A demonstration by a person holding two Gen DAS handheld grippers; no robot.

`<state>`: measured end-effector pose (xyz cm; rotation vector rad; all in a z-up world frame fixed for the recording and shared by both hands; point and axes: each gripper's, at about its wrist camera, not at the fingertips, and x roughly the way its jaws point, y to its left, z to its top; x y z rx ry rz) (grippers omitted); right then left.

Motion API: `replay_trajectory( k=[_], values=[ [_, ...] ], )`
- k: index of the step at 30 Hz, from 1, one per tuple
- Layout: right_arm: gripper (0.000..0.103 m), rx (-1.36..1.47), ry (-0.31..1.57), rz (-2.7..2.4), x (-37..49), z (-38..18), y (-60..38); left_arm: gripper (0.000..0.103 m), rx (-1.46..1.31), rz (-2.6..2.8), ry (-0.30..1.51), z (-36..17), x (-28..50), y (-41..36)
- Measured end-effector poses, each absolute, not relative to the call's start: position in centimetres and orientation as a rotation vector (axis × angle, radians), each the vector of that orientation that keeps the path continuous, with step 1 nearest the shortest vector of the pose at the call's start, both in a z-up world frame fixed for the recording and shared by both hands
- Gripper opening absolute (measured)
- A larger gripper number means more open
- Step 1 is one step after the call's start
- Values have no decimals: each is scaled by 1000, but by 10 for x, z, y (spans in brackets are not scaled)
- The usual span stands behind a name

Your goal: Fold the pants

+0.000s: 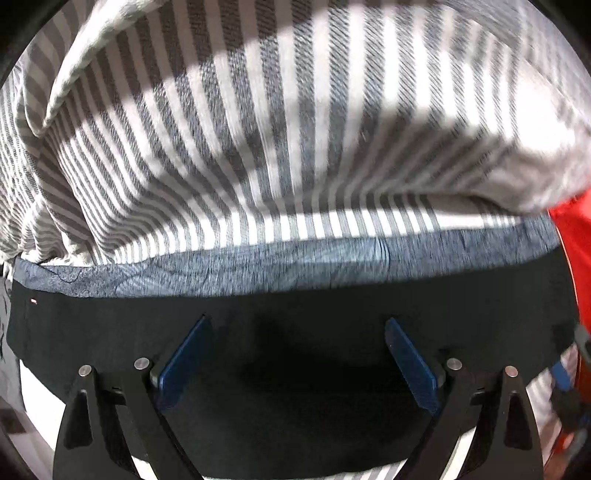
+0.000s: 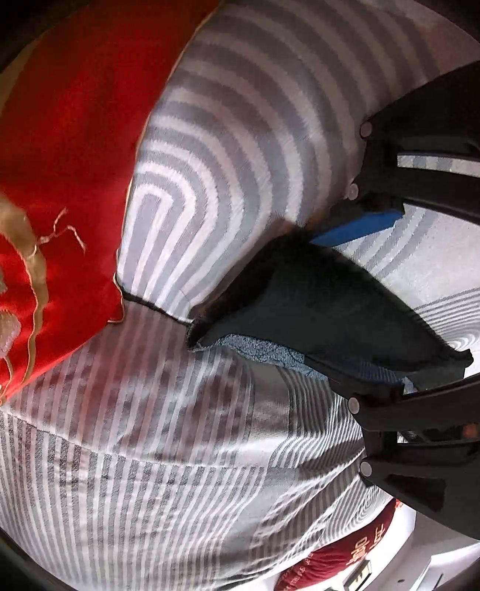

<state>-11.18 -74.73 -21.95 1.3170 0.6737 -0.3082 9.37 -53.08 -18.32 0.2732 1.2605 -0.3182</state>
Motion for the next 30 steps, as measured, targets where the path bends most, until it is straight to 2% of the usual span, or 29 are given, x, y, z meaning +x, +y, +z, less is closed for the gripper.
replay_trajectory(
  k=[10,19,20,22,23,25,30],
  values=[
    [63,1259,669,-289,-93,-218,-746,96,235,-219,1247,-207,111,-551],
    [62,1280,716,-281,-60,-224,-739,96,258,-238,1212,-181,108,-545],
    [58,1281,734,-289,-57,-225,-739,96,255,-234,1224,-187,109,-540],
    [35,1277,776,-286,-51,-225,-737,96,243,-214,1249,-198,109,-541],
    [15,1275,782,-277,-48,-224,-736,96,238,-214,1243,-203,103,-543],
    [14,1270,763,-240,-46,-213,-733,103,248,-200,1198,-208,101,-546],
    [14,1182,719,-138,-28,-170,-710,103,260,-220,1171,-207,97,-547]
  ],
)
